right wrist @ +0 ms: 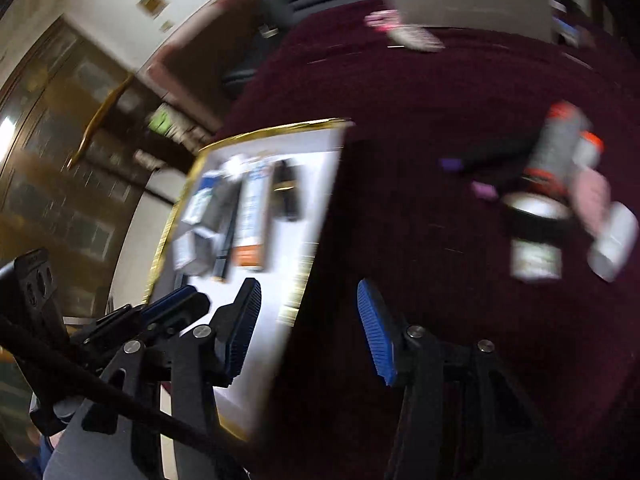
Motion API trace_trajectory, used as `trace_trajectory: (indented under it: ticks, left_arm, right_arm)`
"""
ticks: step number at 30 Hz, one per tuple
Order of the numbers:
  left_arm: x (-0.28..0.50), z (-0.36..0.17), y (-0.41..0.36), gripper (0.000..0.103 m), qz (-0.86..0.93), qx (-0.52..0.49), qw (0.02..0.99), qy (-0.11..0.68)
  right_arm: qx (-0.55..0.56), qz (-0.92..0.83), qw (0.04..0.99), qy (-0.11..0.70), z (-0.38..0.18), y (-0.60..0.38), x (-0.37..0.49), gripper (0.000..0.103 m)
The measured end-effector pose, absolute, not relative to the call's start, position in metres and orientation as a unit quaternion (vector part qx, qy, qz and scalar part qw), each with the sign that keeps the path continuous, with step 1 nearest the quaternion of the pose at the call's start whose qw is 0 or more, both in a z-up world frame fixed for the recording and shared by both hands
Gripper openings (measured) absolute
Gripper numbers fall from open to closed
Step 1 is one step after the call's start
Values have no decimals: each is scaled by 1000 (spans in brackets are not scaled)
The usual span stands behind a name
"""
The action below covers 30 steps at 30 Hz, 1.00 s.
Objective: Organize objects
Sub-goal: 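Move both tools back over the table toward the bottles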
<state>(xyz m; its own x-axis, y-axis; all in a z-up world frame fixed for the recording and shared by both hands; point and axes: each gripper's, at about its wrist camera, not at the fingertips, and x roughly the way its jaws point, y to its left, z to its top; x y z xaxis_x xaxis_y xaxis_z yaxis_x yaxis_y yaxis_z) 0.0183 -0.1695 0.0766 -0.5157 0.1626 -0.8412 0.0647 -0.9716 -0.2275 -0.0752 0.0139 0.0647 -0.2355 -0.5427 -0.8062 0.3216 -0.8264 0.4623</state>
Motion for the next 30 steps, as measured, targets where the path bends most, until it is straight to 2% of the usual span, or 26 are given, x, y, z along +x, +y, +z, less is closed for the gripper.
trace_trajectory:
  ticks: [5, 15, 25, 27, 30]
  left_arm:
    - [0, 74, -106, 14, 854, -505, 72, -98]
    - [-31, 63, -16, 14, 835, -526, 131, -94]
    - [-72, 46, 25, 14, 830, -537, 115, -98]
    - [-80, 43, 28, 15, 831, -538, 108, -97]
    - [-92, 38, 32, 28, 832, -538, 96, -92]
  right_arm:
    - [558, -789, 217, -137, 56, 97, -75, 49]
    - [558, -797, 151, -172, 52, 193, -65, 49]
    - [565, -795, 117, -185, 38, 257, -56, 50]
    - [568, -794, 117, -183, 36, 264, -55, 50]
    - [570, -793, 117, -181, 34, 272, -55, 50]
